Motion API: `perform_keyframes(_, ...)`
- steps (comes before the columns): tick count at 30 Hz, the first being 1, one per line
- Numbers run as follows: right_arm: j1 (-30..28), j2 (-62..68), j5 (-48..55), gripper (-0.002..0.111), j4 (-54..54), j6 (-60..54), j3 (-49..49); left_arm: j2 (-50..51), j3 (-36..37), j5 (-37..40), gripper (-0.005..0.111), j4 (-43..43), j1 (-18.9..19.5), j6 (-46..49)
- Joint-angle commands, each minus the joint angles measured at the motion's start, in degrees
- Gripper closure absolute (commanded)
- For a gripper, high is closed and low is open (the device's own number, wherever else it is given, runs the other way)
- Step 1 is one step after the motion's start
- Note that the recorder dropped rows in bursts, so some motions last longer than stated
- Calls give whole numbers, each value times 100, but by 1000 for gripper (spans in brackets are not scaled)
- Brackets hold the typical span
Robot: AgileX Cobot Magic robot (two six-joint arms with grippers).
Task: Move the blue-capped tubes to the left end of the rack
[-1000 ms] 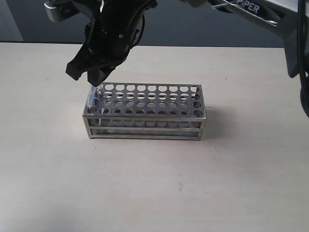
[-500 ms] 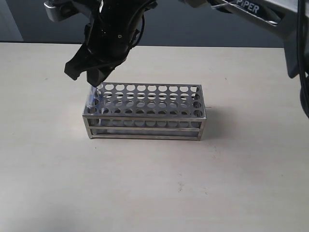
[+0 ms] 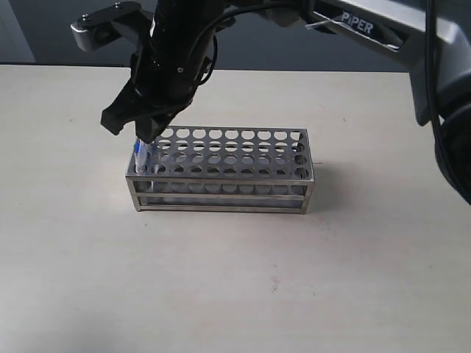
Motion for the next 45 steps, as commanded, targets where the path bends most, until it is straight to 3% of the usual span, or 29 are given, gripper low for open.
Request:
perform_keyframes(1,124,79,-3,109,-168,15,-37,-21,29,-68,106,6,-45,-21)
perform_keyframes(37,157,-411,-3,109,-459,12,-37,-21,29,-68,106,6,-45,-21)
perform_keyframes(45,147,-411,-3,109,-1061,489,-37,-21,29,-68,106,6,-45,-21)
